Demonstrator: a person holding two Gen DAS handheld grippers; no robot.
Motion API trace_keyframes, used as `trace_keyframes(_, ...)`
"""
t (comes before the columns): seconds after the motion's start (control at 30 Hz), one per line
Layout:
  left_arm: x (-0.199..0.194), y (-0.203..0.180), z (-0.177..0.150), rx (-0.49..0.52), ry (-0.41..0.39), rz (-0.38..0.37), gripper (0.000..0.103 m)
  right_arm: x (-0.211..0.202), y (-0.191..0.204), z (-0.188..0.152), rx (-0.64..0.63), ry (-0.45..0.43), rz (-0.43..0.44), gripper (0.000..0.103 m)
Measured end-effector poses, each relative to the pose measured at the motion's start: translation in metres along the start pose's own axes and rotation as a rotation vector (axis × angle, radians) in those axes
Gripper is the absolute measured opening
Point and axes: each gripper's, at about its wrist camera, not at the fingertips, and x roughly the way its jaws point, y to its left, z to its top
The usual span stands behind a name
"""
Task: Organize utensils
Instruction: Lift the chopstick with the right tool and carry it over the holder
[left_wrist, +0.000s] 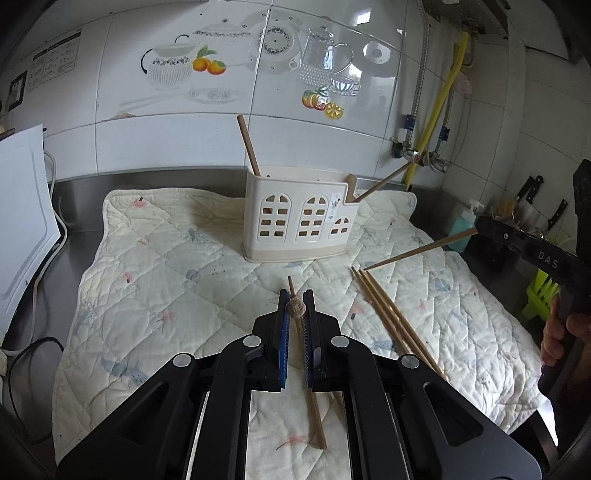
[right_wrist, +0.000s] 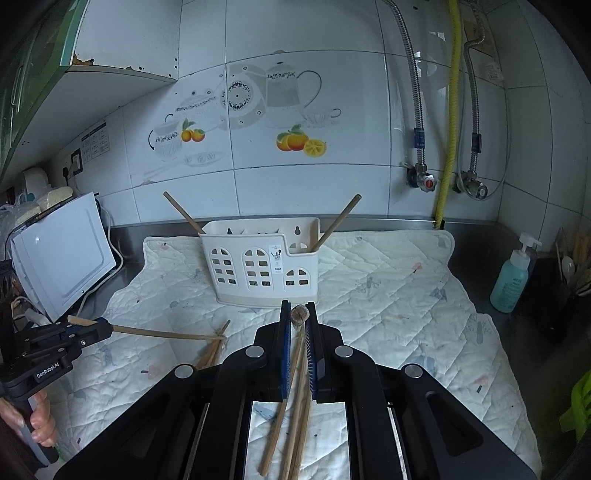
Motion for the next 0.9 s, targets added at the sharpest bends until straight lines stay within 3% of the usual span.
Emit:
trace_keyframes(0.63, -0.008, -0.006, 0.099, 0.045, -0.133, -0.043, 0.005, -0.002, -0.009, 0.080, -0.053, -0.065, 0.067, 0.007)
trace_keyframes(0.9, -0.010, -0.009, 0.164, 0.054, -0.247, -0.034, 0.005, 0.008, -0.018, 0.121, -0.075, -0.074, 0.068, 0.007)
